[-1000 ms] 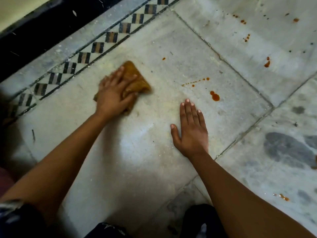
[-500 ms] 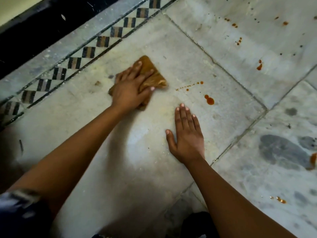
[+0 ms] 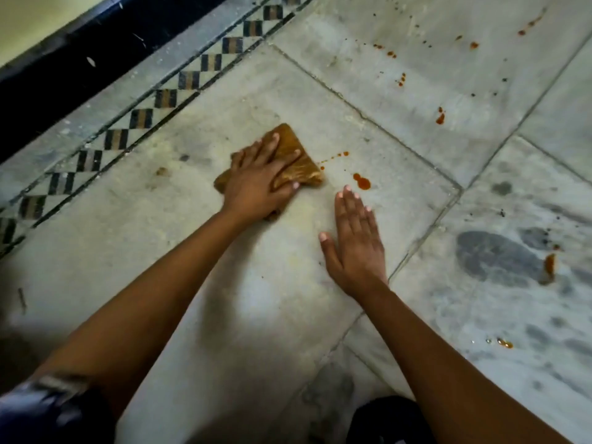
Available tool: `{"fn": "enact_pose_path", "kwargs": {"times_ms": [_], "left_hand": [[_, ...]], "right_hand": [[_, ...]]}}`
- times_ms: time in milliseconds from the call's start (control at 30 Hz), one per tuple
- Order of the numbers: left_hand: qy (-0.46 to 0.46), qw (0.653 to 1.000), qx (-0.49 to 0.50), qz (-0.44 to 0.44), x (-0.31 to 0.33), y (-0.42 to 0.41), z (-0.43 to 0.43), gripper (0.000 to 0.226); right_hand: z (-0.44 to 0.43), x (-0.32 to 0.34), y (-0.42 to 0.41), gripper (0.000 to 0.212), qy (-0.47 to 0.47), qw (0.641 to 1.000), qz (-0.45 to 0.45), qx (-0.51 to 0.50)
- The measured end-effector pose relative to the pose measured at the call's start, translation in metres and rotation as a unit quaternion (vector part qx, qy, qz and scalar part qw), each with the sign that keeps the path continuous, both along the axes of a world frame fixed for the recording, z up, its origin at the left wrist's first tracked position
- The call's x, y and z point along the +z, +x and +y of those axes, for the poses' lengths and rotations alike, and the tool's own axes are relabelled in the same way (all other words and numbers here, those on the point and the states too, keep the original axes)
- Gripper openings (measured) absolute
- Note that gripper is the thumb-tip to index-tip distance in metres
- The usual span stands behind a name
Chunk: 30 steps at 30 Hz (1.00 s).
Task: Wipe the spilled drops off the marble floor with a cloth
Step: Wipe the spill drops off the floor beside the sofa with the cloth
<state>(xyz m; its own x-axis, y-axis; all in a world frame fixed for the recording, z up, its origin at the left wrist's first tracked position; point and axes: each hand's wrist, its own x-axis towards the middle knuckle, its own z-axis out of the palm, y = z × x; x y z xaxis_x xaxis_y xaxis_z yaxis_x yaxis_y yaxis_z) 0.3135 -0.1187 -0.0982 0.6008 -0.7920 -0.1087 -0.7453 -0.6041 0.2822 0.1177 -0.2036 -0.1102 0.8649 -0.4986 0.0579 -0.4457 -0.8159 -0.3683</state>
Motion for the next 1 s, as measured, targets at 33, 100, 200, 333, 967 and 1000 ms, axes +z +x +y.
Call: {"fn": "enact_pose_path", "kwargs": {"times_ms": [33,100,200,333,967,1000], "left_hand": [[-0.007,1.000,0.009,0.000,0.000,0.005,0.009,0.065],[-0.017,0.998,0.064,-0.001,-0.002,0.023,0.005,0.059],[0.000,0.989,0.148,0.002,0.000,0.041,-0.039,0.054],[-0.002,0.996,0.080,0.031,-0.002,0.007,-0.077,0.056],[0.025,0.998,-0.057,-0.008,-0.001,-0.035,-0.087,0.065],[0.025,0.996,-0.082,-0.012,-0.001,-0.037,-0.071,0.069]], "right_hand": [[-0.009,0.001,-0.005,0.066,-0.011,0.999,0.004,-0.029],[-0.027,0.004,-0.015,0.068,-0.029,0.996,0.026,-0.079],[-0.047,0.003,-0.023,0.071,-0.028,0.990,0.049,-0.129],[-0.053,-0.005,-0.021,0.071,-0.022,0.985,0.057,-0.164],[-0.053,-0.010,-0.019,0.070,-0.028,0.984,0.067,-0.161],[-0.053,-0.010,-0.019,0.069,-0.027,0.984,0.064,-0.163]]}}
